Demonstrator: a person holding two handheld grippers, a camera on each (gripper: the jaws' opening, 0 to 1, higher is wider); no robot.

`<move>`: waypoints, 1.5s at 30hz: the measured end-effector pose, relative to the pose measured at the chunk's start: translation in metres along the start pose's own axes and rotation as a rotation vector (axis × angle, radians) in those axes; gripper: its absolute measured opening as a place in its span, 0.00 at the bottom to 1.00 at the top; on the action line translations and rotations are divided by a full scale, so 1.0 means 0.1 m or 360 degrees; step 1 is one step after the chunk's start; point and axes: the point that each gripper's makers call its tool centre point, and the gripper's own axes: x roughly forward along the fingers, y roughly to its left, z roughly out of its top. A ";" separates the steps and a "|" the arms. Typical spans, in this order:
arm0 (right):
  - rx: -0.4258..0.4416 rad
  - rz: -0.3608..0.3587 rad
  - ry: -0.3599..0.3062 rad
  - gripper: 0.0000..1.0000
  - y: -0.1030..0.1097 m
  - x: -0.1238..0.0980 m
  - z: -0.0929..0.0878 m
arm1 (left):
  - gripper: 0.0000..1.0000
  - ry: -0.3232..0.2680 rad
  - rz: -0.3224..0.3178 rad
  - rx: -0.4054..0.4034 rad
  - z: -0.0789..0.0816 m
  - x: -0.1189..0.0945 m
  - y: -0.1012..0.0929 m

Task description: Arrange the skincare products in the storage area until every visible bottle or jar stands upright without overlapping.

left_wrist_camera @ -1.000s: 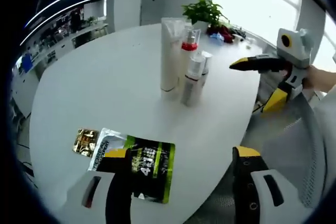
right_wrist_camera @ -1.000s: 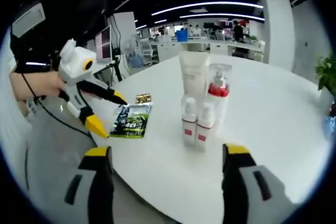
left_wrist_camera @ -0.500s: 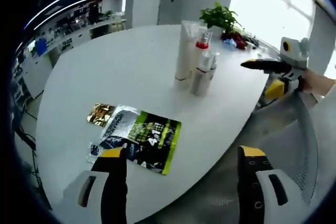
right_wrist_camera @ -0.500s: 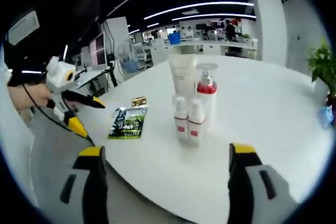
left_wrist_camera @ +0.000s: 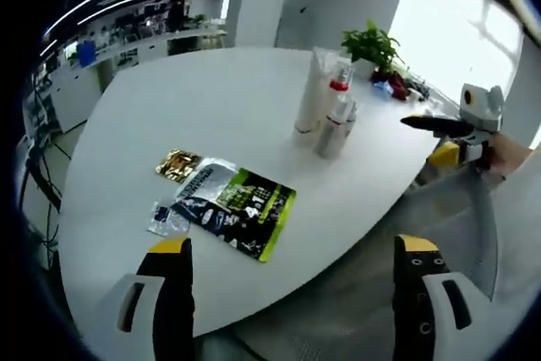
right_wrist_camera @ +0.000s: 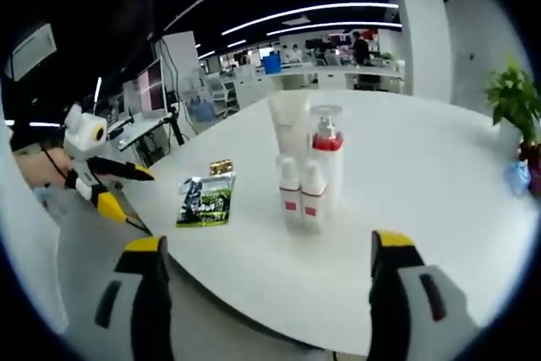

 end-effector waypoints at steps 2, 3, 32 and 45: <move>0.0044 -0.0012 -0.0039 1.00 -0.01 0.01 0.04 | 0.97 -0.0011 0.0017 -0.0003 0.01 -0.01 0.01; 0.0049 -0.0013 -0.0040 1.00 -0.01 0.02 0.03 | 0.97 -0.0012 0.0020 -0.0004 0.01 -0.01 0.01; 0.0009 -0.0074 -0.0014 1.00 -0.08 0.05 -0.06 | 0.97 0.0085 0.0098 -0.0126 -0.08 0.16 0.01; -0.0072 -0.0104 0.0045 1.00 -0.09 0.07 -0.11 | 0.97 0.0103 0.0314 -0.0338 -0.08 0.33 0.26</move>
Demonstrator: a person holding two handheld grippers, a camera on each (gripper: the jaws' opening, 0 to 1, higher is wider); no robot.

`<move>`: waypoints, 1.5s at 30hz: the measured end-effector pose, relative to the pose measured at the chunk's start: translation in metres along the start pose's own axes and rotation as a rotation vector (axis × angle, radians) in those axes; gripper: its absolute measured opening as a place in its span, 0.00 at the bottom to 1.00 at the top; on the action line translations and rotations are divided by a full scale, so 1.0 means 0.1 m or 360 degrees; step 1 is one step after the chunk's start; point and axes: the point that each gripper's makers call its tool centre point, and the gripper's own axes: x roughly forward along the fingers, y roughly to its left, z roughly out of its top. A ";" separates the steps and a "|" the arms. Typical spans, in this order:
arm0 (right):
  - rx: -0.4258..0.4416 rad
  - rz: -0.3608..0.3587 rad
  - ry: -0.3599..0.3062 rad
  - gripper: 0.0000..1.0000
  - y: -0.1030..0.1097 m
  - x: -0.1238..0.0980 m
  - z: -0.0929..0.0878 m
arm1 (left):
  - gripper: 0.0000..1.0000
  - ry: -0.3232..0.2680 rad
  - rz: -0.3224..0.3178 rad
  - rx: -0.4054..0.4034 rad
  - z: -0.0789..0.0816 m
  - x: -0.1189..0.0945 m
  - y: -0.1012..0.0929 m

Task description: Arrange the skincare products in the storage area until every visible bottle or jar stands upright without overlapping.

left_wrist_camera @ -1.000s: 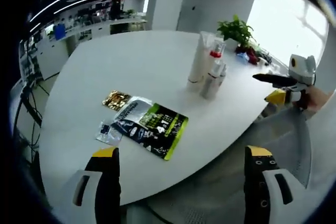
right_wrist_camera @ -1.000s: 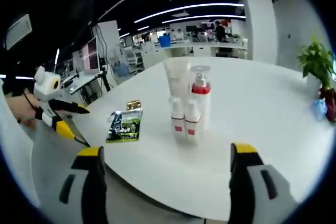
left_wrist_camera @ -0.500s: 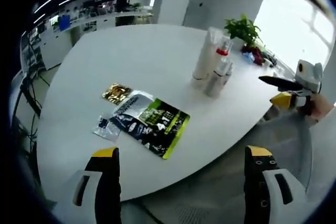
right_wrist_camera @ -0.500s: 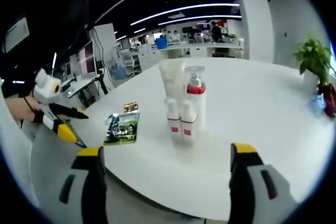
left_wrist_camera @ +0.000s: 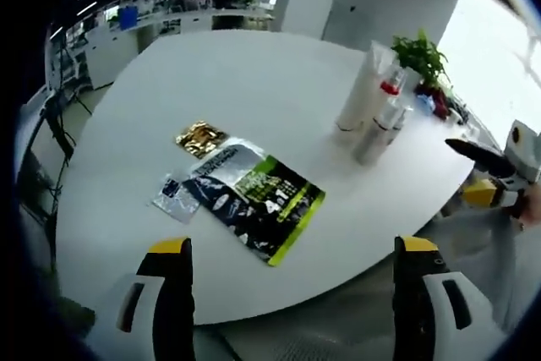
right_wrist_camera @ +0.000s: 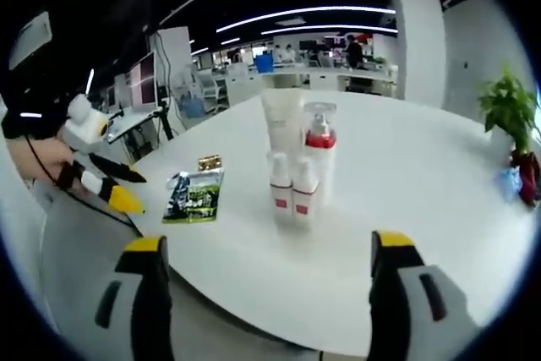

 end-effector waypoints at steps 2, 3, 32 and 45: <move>0.0005 0.0000 0.0002 1.00 0.00 0.00 0.00 | 0.97 0.0032 0.0042 -0.0057 -0.03 0.04 0.05; 0.0006 -0.0005 0.0005 1.00 -0.01 0.00 0.00 | 0.97 0.0048 0.0060 -0.0080 -0.04 0.07 0.07; -0.0016 -0.0016 0.0137 0.98 -0.04 0.06 -0.14 | 0.97 0.0082 0.0357 -0.0494 0.06 0.63 0.17; 0.0013 -0.0051 0.0120 0.99 -0.09 0.05 -0.14 | 0.97 0.0114 0.0539 -0.0476 0.28 1.02 0.07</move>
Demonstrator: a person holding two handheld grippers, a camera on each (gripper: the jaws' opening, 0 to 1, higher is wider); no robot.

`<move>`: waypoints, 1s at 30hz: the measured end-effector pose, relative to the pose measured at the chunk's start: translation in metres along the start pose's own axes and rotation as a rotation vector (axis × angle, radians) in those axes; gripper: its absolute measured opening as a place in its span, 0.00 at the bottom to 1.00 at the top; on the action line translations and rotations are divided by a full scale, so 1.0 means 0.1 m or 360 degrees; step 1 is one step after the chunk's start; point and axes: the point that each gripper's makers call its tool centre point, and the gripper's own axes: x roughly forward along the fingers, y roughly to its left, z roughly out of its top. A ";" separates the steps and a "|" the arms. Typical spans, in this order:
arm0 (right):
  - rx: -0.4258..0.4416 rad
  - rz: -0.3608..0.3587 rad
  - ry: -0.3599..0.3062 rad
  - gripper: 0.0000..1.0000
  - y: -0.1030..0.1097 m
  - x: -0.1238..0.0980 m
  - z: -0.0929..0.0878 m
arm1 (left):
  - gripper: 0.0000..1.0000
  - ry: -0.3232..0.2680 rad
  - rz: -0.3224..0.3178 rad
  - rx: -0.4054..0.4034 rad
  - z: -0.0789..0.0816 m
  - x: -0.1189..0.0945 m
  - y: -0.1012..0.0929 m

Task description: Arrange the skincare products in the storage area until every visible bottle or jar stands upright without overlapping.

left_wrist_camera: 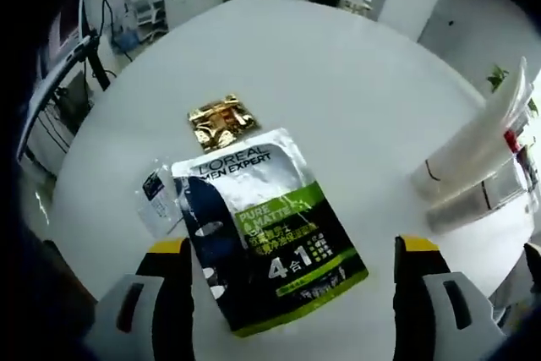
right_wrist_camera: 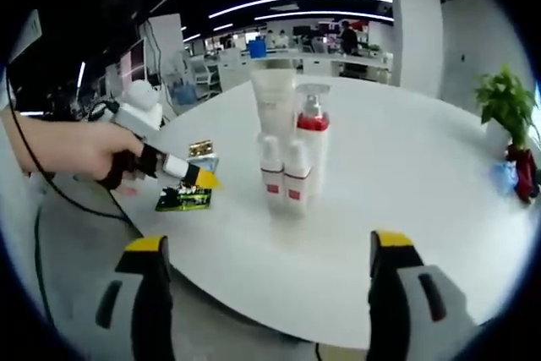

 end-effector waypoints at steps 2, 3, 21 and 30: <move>0.0009 -0.0010 -0.0004 0.99 -0.01 0.00 0.00 | 0.97 0.0006 0.0104 0.0066 -0.02 0.03 0.09; 0.0013 -0.0013 -0.0005 0.99 -0.01 -0.01 0.00 | 0.97 0.0036 0.0093 0.0052 -0.05 0.05 0.04; 0.0016 -0.0033 -0.0007 0.97 -0.03 -0.01 0.01 | 0.77 -0.0205 0.0040 0.0273 0.10 0.04 0.12; 0.0004 -0.0044 -0.0011 0.96 -0.04 -0.01 0.01 | 0.64 -0.0218 -0.0035 0.0375 0.02 -0.01 0.03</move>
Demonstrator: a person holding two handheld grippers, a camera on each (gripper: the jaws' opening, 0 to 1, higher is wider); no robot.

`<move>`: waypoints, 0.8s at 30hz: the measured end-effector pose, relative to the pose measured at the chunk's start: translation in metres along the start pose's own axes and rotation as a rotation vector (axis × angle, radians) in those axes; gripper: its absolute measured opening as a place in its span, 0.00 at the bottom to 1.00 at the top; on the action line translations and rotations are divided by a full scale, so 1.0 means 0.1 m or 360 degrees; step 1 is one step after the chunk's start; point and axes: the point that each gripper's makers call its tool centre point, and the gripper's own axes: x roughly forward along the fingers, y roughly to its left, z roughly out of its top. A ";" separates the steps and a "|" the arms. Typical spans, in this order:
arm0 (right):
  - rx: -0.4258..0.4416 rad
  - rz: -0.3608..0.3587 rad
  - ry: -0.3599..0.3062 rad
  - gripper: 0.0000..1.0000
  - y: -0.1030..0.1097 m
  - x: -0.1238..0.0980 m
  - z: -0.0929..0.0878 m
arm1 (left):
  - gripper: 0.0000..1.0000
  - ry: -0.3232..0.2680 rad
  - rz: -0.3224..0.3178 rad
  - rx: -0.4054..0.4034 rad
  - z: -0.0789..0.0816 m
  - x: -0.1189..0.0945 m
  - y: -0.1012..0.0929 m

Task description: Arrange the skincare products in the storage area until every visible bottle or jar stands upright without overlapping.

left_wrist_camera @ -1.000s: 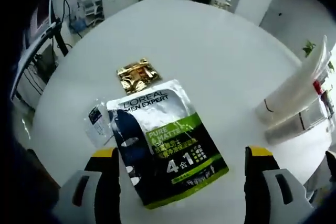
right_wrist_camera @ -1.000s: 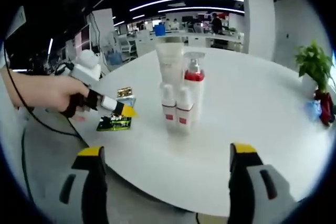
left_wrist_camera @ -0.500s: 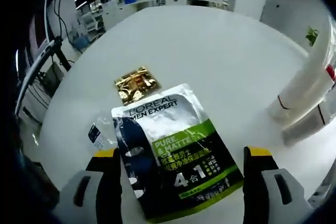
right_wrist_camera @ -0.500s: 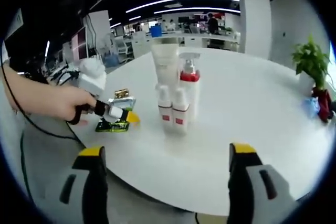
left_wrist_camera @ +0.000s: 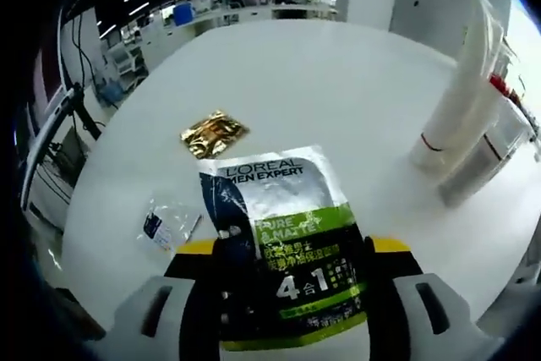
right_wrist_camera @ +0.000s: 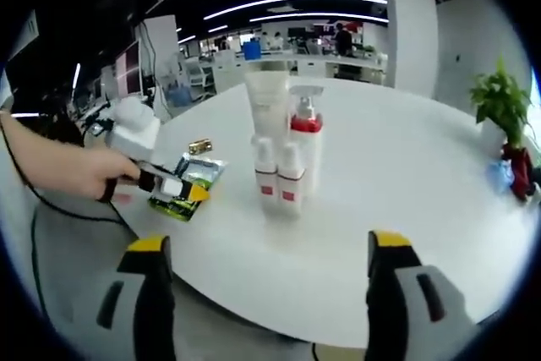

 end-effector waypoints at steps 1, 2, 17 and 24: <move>-0.0003 -0.0003 -0.0001 0.96 0.00 0.00 0.00 | 0.63 0.0004 -0.0009 0.0011 -0.01 -0.01 -0.01; -0.0005 -0.0004 -0.0002 0.96 0.00 0.00 0.00 | 0.63 0.0008 -0.0014 0.0016 -0.01 -0.02 0.00; -0.0133 -0.0029 0.0008 0.94 0.05 0.00 0.01 | 0.21 -0.0061 -0.0236 -0.0012 -0.05 -0.15 -0.13; -0.0136 -0.0042 -0.0003 0.93 0.04 -0.01 0.03 | 0.19 -0.0035 -0.0289 -0.0095 -0.12 -0.19 -0.15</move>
